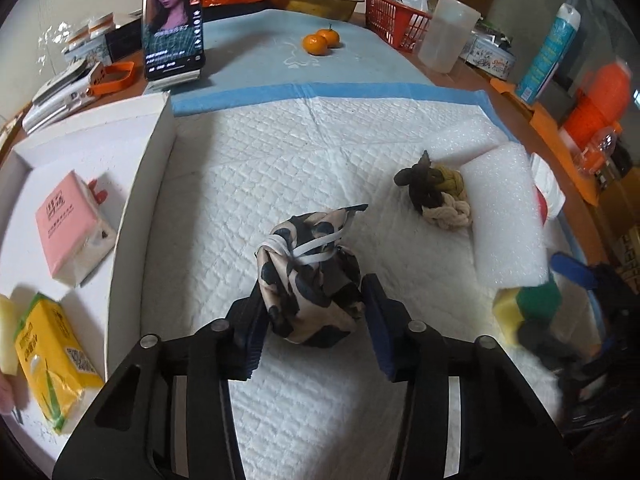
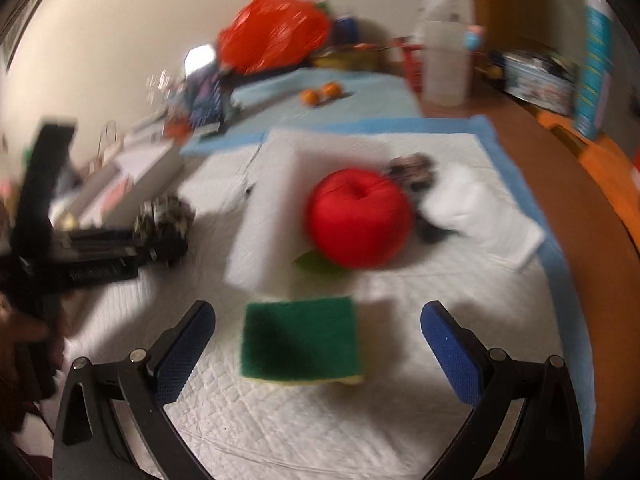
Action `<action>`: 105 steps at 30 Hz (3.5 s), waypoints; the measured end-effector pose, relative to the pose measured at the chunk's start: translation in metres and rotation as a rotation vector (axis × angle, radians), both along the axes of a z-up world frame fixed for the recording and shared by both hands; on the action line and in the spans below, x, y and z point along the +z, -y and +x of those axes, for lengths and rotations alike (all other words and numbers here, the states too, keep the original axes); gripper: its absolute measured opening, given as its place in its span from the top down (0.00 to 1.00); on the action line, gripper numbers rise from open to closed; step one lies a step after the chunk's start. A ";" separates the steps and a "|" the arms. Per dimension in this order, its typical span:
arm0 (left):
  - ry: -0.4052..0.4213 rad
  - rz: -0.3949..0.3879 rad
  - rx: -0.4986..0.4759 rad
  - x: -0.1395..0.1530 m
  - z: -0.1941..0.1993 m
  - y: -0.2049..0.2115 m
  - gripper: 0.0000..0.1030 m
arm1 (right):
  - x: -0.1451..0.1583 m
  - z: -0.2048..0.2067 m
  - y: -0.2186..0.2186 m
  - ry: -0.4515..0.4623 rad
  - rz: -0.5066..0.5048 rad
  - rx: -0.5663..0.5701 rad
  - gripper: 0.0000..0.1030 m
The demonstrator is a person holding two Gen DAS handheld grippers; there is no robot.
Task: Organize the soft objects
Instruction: 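Grasp the zebra-print cloth with the left gripper while the right grasps the green sponge, then carry zebra cloth and green sponge into the white tray and open both grippers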
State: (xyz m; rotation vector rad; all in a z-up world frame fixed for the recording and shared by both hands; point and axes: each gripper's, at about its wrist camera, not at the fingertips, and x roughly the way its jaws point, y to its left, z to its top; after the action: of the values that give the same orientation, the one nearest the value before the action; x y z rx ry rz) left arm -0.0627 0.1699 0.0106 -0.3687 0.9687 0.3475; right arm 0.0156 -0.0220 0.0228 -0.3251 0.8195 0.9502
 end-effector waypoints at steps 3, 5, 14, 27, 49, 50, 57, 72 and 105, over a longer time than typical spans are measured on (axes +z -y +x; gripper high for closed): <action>0.016 -0.016 0.008 0.002 -0.005 0.000 0.59 | -0.009 -0.006 -0.006 0.023 -0.054 0.018 0.01; 0.034 -0.024 0.011 0.005 -0.009 0.001 0.60 | -0.010 -0.007 -0.002 0.013 -0.053 0.017 0.28; 0.168 -0.045 -0.001 0.048 -0.033 0.010 0.60 | 0.025 0.000 0.034 0.019 0.068 -0.056 0.44; 0.395 0.058 0.093 0.145 -0.108 -0.004 0.60 | 0.162 -0.019 0.061 0.156 0.530 -0.115 0.44; 0.438 0.063 0.244 0.150 -0.184 -0.053 0.60 | 0.159 -0.064 -0.001 0.116 0.518 0.036 0.44; 0.437 0.063 0.246 0.150 -0.185 -0.054 0.60 | 0.159 -0.065 -0.003 0.116 0.517 0.039 0.44; 0.431 0.051 0.260 0.145 -0.194 -0.063 0.60 | 0.157 -0.071 -0.015 0.104 0.506 0.055 0.44; 0.414 0.048 0.279 0.141 -0.213 -0.080 0.60 | 0.149 -0.083 -0.035 0.068 0.494 0.074 0.44; 0.310 -0.045 0.228 0.094 -0.193 -0.195 0.60 | 0.100 -0.131 -0.166 -0.043 0.301 0.144 0.44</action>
State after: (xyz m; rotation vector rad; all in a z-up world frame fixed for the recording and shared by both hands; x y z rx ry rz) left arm -0.2555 0.3650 0.1049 -0.5588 0.6323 0.4606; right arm -0.1153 0.1443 0.1225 -0.1035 0.6860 1.2015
